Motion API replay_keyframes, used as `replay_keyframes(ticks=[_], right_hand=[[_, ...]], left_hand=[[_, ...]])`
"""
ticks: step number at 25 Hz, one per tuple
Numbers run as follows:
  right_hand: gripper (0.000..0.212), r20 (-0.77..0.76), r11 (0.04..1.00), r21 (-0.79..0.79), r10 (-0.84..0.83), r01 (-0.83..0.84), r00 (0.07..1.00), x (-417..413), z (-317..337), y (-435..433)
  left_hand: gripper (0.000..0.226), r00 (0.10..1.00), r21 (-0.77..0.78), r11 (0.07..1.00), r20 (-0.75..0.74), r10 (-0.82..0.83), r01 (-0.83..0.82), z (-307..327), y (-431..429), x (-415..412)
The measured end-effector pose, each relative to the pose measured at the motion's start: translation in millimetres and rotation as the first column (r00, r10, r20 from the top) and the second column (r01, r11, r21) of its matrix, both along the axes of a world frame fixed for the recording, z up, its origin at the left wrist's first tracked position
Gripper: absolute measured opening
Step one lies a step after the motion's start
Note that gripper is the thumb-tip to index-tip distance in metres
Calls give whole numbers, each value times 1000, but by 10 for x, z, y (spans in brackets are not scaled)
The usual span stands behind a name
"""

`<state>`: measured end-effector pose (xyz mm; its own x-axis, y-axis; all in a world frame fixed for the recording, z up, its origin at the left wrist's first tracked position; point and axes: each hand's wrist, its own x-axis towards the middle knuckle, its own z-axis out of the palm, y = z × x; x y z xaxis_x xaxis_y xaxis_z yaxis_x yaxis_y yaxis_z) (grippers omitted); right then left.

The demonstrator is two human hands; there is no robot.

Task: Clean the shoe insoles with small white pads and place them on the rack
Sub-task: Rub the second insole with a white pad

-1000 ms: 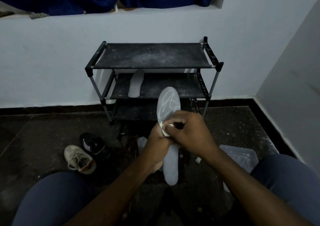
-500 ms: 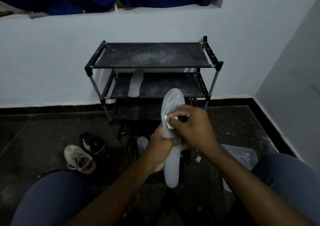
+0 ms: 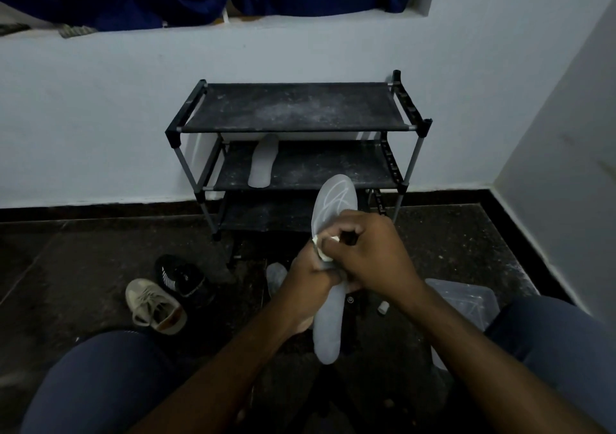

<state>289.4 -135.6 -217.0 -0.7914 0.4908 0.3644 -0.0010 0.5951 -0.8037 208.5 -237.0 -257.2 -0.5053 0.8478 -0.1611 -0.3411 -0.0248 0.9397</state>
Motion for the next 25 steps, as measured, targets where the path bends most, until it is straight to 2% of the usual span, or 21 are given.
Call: replay_keyframes(ticks=[3,6,10,13,17,21,25], right_hand=[[10,-25,999,1,-46,46,999,-23,14,48],[10,11,1000,18,-3,3,1000,-22,21,1],[10,-2,998,9,-67,67,998,11,23,52],[10,15,999,23,-29,29,999,37,33,-5],[10,-35,996,9,-87,88,996,56,39,32],[9,-26,1000,11,-10,10,1000,72,48,-50],[11,-40,999,26,-31,32,999,49,66,2]], left_hand=[[68,998,35,999,54,-40,38,34,-41,10],[66,1000,21,1000,-3,-23,23,40,-22,10],[69,997,42,997,45,-60,58,28,-38,20],[70,997,5,999,-55,-48,48,29,-41,10],[71,997,42,997,38,-73,72,74,-63,37],[64,997,9,998,-49,-62,62,86,-70,40],[69,996,-7,996,32,-86,87,98,-68,59]])
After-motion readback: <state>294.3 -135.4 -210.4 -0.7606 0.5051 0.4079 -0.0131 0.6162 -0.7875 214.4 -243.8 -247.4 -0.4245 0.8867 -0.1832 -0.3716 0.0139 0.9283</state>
